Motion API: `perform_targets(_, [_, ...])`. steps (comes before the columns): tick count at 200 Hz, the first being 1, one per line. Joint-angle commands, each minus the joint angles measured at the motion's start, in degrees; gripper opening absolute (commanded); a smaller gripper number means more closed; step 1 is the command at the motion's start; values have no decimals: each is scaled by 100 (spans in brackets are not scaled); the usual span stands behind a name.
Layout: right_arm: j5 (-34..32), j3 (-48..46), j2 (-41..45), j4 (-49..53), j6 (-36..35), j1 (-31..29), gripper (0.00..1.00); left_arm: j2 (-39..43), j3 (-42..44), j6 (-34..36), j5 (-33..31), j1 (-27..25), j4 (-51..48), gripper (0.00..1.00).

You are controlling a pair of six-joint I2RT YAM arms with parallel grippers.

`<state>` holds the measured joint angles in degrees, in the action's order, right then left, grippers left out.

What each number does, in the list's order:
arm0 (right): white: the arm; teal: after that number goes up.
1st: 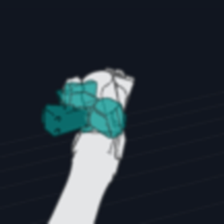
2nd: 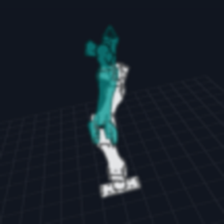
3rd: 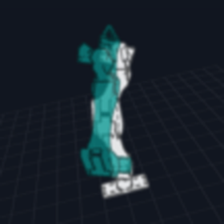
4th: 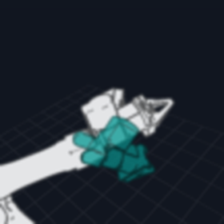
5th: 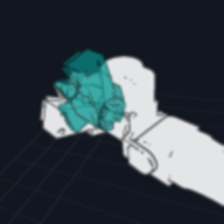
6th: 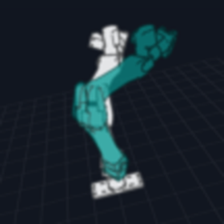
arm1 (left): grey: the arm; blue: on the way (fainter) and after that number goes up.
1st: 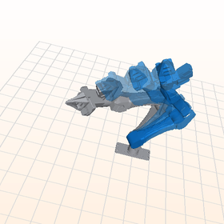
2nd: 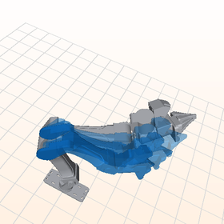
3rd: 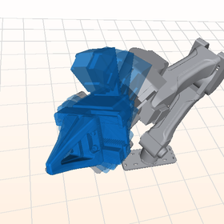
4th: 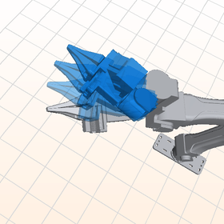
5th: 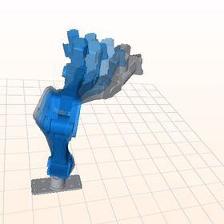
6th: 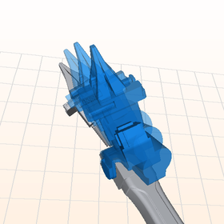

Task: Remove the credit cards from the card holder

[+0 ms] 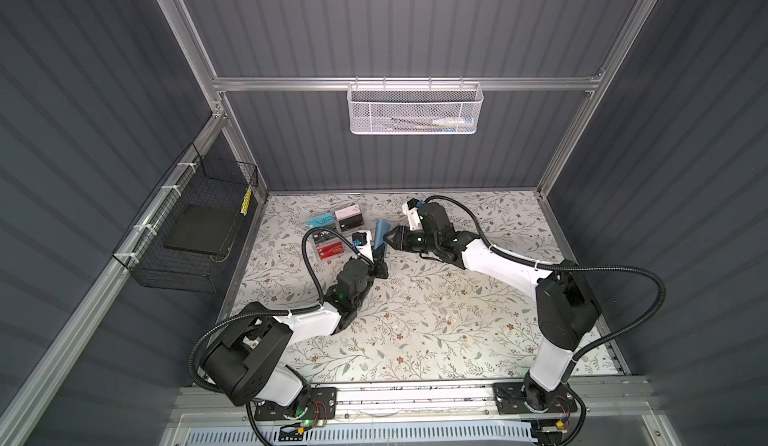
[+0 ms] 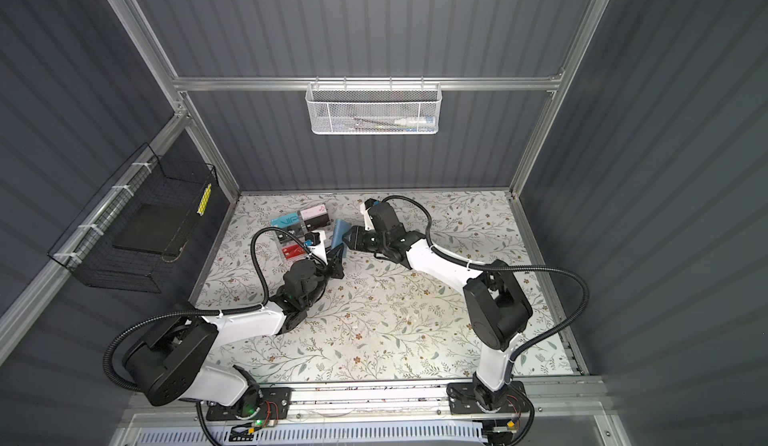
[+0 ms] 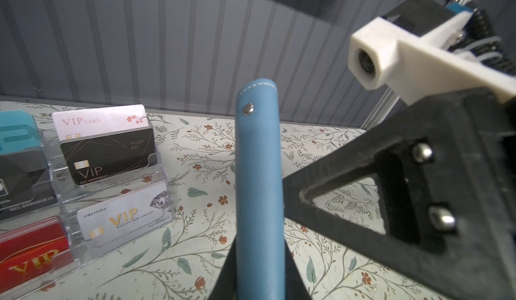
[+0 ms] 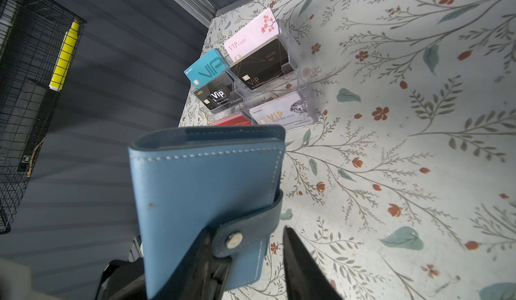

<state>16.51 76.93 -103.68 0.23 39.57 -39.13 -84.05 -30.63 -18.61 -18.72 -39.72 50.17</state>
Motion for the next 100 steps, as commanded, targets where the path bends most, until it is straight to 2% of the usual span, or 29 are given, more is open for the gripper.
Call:
perform_targets(1, [41,100,-86,19,-11,-103,41,-39,12,22,-96,-62,403,0])
perform_targets(22, [-4,104,-153,16,-11,-105,38,-38,5,2,-43,-62,423,0])
perform_targets(38, [-17,130,-194,26,-10,-103,30,-22,39,-2,-61,-75,475,0])
perform_targets(100, [-209,120,-216,207,-79,-103,10,211,110,-7,-175,-69,417,0])
